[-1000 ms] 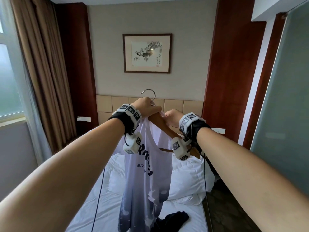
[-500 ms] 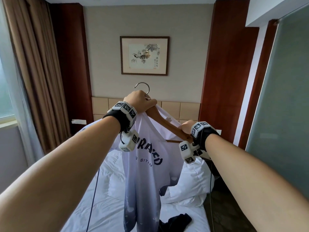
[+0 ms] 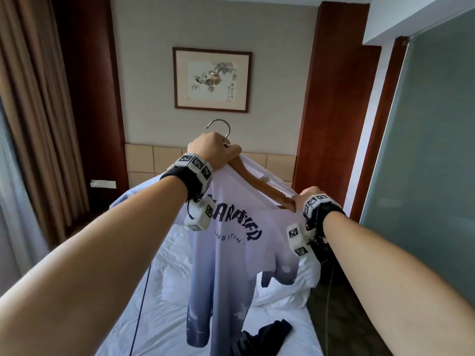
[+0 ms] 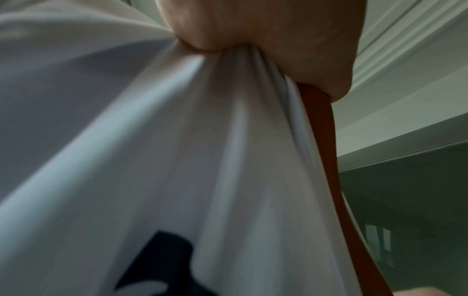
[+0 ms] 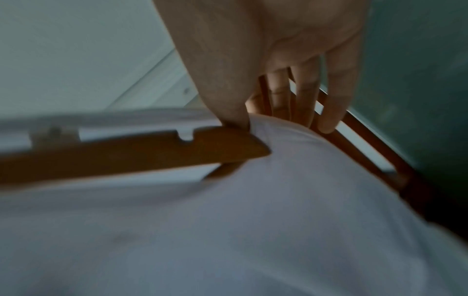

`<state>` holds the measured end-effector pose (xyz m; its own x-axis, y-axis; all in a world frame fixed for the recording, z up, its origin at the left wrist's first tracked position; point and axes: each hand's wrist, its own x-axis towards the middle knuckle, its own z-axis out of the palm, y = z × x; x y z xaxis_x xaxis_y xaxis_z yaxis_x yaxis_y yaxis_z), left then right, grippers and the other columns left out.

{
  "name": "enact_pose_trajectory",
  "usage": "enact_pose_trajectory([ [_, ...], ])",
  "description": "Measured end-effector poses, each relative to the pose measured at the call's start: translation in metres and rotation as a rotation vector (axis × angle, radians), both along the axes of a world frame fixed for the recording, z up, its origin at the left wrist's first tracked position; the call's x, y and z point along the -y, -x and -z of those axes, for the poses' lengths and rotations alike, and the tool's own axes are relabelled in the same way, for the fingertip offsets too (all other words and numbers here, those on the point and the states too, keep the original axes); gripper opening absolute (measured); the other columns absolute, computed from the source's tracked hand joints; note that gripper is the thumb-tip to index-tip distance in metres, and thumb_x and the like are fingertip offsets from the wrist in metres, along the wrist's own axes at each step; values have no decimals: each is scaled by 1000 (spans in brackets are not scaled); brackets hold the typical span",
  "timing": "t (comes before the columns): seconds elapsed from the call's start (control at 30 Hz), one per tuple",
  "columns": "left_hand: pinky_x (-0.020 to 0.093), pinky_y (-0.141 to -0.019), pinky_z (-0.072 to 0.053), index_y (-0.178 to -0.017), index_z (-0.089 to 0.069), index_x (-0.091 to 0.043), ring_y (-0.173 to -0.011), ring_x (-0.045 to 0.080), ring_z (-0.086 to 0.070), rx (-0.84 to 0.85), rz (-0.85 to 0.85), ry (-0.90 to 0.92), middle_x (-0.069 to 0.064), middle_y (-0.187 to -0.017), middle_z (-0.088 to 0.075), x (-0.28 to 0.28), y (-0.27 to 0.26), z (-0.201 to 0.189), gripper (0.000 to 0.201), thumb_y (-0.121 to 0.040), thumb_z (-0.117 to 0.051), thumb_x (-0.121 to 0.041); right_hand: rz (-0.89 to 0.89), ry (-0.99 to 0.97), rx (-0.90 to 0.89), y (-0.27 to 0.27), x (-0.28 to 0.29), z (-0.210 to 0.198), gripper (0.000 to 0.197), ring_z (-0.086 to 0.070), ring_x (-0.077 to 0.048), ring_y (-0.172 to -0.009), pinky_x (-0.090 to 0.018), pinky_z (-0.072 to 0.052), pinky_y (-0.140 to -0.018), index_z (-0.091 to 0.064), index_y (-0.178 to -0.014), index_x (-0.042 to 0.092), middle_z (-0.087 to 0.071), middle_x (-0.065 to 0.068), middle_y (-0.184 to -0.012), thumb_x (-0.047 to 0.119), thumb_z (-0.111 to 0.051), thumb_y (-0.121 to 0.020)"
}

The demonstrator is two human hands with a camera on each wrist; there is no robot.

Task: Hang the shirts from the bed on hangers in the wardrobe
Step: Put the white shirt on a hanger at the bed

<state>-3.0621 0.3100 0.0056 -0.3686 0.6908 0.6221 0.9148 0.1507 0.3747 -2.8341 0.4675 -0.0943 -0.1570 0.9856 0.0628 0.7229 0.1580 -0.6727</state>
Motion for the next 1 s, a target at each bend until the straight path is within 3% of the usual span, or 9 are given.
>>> enact_pose_trajectory([
  [0.07,25,-52,-37,-57,-52,-14,-57,22,-49,3,5,-5,-1,-57,-51,3,8,1,37,-78,-57,-44,152,-209,291,6,5,-2,32,-65,-32,-94,-32,-48,-74,-69,-102,11,-68,-11,-109,38,-65,-87],
  [0.13,26,-54,-40,-63,-59,-12,-60,25,-51,11,3,-17,1,-59,-53,6,16,2,35,-77,-56,-44,155,-339,498,13,17,-3,27,-65,-34,-100,-34,-46,-73,-66,-100,15,-67,-10,-109,39,-60,-91],
  [0.3,25,-54,-40,-74,-68,-15,-61,22,-55,-18,-25,-23,1,-63,-59,11,37,7,36,-77,-54,-48,104,-436,705,23,24,2,15,-64,-32,-101,-34,-43,-71,-66,-104,15,-66,-9,-109,19,-56,-92],
  [0.53,26,-53,-37,-61,-57,-14,-57,21,-52,19,29,-4,0,-59,-55,15,52,19,38,-77,-55,-49,92,-349,594,43,42,-8,29,-65,-33,-94,-33,-47,-70,-70,-99,17,-67,-9,-104,43,-65,-86],
  [0.67,27,-54,-36,-58,-51,-14,-54,21,-48,54,56,-4,-1,-55,-50,16,56,27,38,-74,-57,-48,94,-191,338,54,45,-14,30,-58,-28,-76,-27,-41,-60,-69,-78,12,-62,-8,-85,42,-67,-80],
  [0.77,26,-52,-34,-55,-46,-15,-52,19,-44,103,96,-22,-3,-53,-45,14,58,31,40,-74,-56,-49,65,-122,136,65,50,-16,42,-54,-25,-66,-29,-33,-53,-55,-64,13,-58,-7,-71,46,-60,-90],
  [0.87,25,-51,-33,-53,-42,-17,-52,18,-44,184,147,-43,-4,-52,-43,12,58,32,42,-76,-59,-48,-1,-104,65,78,62,-17,47,-57,-30,-77,-33,-37,-68,-60,-80,10,-62,-13,-89,47,-39,-100],
  [0.93,25,-50,-34,-53,-42,-15,-53,19,-46,224,175,-60,-3,-52,-44,11,57,34,46,-76,-62,-49,-24,-134,97,86,74,-20,51,-56,-32,-85,-33,-36,-72,-65,-101,2,-60,-17,-96,41,-32,-103],
  [1.0,25,-50,-38,-53,-45,-15,-54,20,-50,249,190,-70,-2,-53,-49,11,55,35,48,-76,-64,-52,-75,-166,130,91,89,-26,50,-58,-35,-92,-34,-38,-75,-63,-119,3,-61,-22,-104,36,-28,-105],
])
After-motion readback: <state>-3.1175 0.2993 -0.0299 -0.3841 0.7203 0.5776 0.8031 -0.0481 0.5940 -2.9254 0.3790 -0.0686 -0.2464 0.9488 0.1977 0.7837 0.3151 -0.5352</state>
